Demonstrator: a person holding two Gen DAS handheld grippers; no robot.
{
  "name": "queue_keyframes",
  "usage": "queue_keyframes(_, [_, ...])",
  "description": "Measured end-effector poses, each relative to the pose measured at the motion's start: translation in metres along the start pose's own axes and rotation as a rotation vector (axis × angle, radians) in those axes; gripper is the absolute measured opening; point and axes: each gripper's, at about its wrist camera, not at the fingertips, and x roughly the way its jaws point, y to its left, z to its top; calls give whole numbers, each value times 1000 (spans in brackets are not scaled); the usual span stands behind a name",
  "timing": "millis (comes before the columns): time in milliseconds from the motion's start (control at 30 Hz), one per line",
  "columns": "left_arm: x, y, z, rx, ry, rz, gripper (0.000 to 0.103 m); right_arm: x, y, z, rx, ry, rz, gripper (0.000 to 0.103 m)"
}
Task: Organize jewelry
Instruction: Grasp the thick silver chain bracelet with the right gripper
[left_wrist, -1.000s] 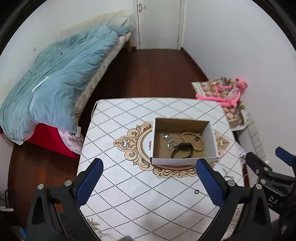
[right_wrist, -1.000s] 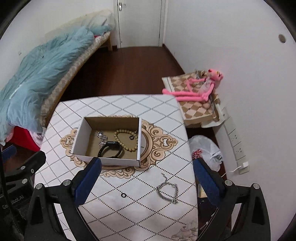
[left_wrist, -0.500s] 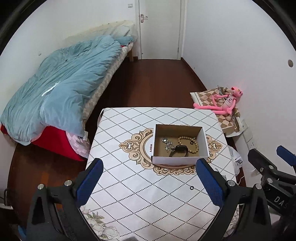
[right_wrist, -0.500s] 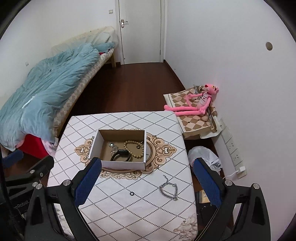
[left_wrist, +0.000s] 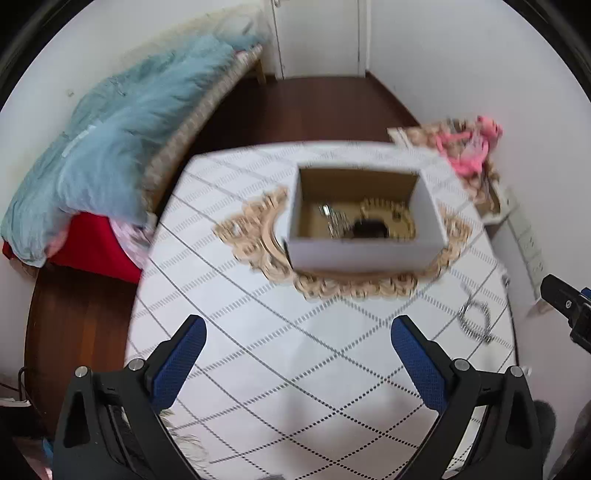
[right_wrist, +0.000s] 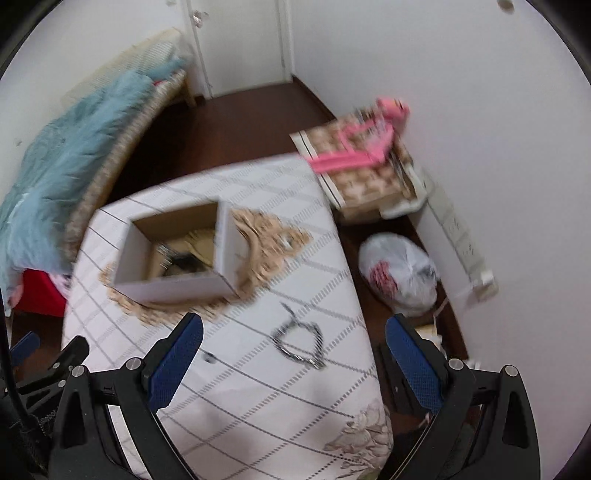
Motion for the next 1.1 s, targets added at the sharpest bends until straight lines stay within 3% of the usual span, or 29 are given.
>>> queue_keyframes(67, [18, -9, -7, 19, 36, 15, 102, 25, -16, -11, 32, 47, -2, 98])
queue_keyframes(233, [48, -24, -18, 51, 99, 34, 102, 81, -41, -38, 64, 151, -21, 79])
queue_keyframes(433, [72, -37, -24, 75, 147, 32, 102, 112, -41, -52, 59, 181, -3, 65])
queue_keyframes(567, [82, -41, -25, 80, 173, 25, 102, 131, -30, -54, 15, 201, -28, 37])
queue_keyframes(633, [85, -42, -26, 80, 178, 24, 102, 131, -24, -55, -22, 167, -58, 32])
queue_keyframes(700, [87, -42, -27, 77, 188, 20, 102, 131, -15, -57, -59, 147, -54, 12])
queue_keyframes(733, [88, -42, -28, 75, 195, 18, 102, 130, -14, -58, -60, 147, -43, 8])
queue_keyframes(833, [90, -42, -29, 72, 204, 7, 102, 128, -21, -60, -4, 156, 32, 8])
queue_keyframes(1100, [89, -48, -24, 72, 192, -40, 102, 79, -38, -53, 92, 64, 156, 8])
